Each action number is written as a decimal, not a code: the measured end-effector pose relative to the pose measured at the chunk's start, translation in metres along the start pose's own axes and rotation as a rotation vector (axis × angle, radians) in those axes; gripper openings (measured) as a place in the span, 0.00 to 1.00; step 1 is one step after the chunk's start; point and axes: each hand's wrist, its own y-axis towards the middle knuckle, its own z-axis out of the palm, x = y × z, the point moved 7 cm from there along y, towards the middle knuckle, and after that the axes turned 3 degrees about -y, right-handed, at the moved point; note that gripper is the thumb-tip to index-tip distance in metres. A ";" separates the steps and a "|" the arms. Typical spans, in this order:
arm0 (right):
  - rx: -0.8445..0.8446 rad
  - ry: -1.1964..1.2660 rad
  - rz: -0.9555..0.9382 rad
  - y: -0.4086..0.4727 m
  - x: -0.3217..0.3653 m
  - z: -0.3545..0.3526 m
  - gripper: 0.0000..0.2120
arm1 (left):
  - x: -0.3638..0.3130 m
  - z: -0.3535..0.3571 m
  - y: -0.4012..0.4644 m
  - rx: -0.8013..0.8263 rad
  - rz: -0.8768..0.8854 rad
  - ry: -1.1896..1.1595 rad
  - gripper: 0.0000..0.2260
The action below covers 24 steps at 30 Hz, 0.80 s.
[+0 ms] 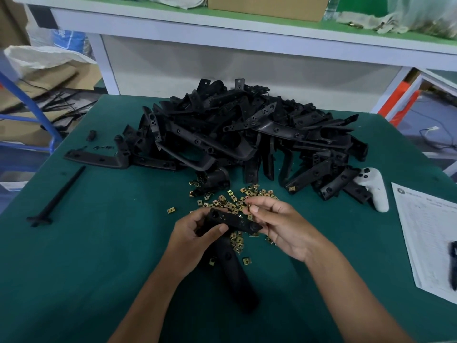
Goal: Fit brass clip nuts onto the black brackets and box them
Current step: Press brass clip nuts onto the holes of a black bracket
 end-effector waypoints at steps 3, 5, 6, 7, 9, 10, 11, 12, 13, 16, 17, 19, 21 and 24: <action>0.005 -0.015 -0.001 0.000 0.001 0.000 0.14 | 0.000 -0.001 0.000 -0.004 0.006 0.012 0.10; 0.000 -0.040 -0.002 0.000 0.002 0.000 0.13 | 0.000 -0.001 0.000 0.000 0.010 0.013 0.10; -0.006 -0.050 0.000 0.000 0.002 0.000 0.12 | 0.000 -0.001 0.000 0.003 0.014 0.014 0.10; -0.008 -0.050 0.003 0.000 0.002 0.000 0.11 | 0.000 -0.001 0.000 0.006 0.018 0.017 0.10; -0.008 -0.040 0.004 0.000 0.003 0.001 0.10 | -0.001 -0.001 0.000 0.010 0.021 0.019 0.10; -0.014 -0.040 0.001 0.000 0.002 0.000 0.08 | -0.001 0.000 -0.001 0.011 0.021 0.016 0.10; -0.017 -0.046 -0.005 0.000 0.003 0.000 0.08 | -0.002 0.000 -0.001 0.015 0.020 0.011 0.11; -0.015 -0.057 -0.015 0.001 0.003 -0.001 0.08 | -0.002 0.001 -0.001 0.024 0.022 0.005 0.11; -0.009 -0.074 -0.025 0.001 0.004 -0.001 0.09 | -0.002 0.002 -0.001 0.032 0.026 0.000 0.12; -0.008 -0.160 -0.040 0.002 0.006 0.002 0.09 | -0.002 0.002 -0.001 0.037 0.035 0.005 0.13; -0.021 -0.210 -0.051 0.002 0.007 0.003 0.08 | -0.002 0.001 -0.001 0.035 0.032 0.013 0.14; -0.047 -0.330 -0.084 0.002 0.010 0.004 0.05 | 0.000 0.000 -0.001 0.029 0.014 0.007 0.14; -0.034 -0.423 -0.125 0.003 0.015 0.009 0.04 | 0.000 0.000 0.000 0.023 0.009 -0.023 0.13; 0.001 -0.490 -0.164 0.004 0.020 0.017 0.04 | 0.000 -0.002 0.001 0.014 0.034 -0.026 0.12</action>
